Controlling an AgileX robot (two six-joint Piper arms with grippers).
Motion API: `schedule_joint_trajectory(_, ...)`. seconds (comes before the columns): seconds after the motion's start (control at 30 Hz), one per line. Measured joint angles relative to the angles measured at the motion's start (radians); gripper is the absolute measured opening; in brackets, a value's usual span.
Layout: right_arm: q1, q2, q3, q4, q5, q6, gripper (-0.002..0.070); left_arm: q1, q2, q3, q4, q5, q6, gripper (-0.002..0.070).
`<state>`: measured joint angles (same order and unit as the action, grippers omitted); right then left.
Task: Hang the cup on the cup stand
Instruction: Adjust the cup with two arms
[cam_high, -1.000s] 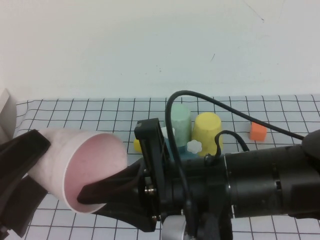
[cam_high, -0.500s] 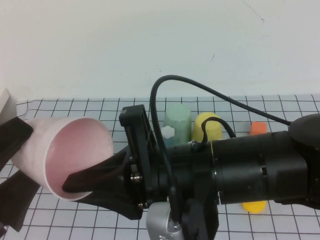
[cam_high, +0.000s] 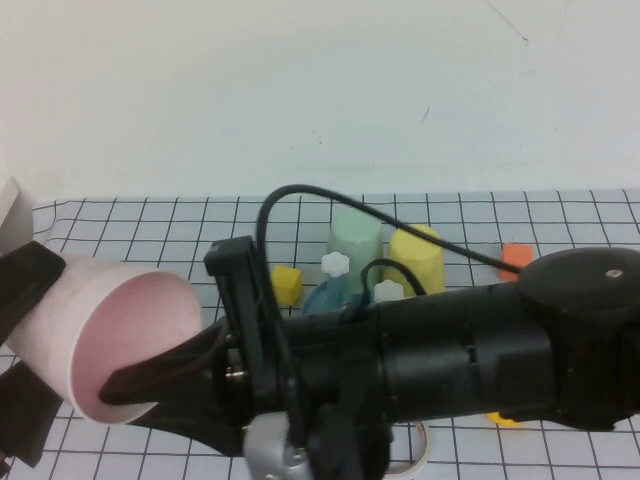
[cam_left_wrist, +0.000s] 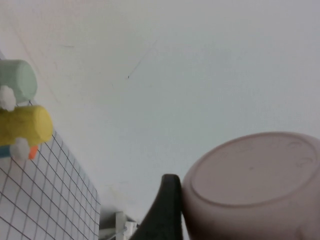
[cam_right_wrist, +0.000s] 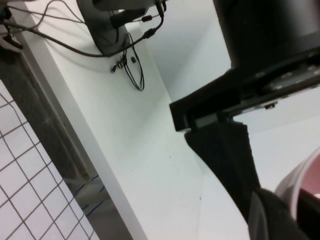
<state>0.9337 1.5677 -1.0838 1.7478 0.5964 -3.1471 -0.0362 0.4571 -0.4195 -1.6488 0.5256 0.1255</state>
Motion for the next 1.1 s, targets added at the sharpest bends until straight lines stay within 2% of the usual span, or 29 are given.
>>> schedule_joint_trajectory(0.33,0.04,0.025,-0.009,0.024,-0.073,-0.006,0.0055,0.002,0.004,0.006,0.004,-0.023,0.08,0.0686)
schedule_joint_trajectory(0.43,0.04,0.025,-0.009,0.024,-0.073,-0.008,0.0056,0.002,0.004,0.006,0.002,-0.023,0.083,0.0658)
schedule_joint_trajectory(1.1,0.049,0.025,-0.009,0.024,-0.111,-0.01,0.0067,0.002,0.006,0.007,-0.004,-0.027,0.102,0.0658)
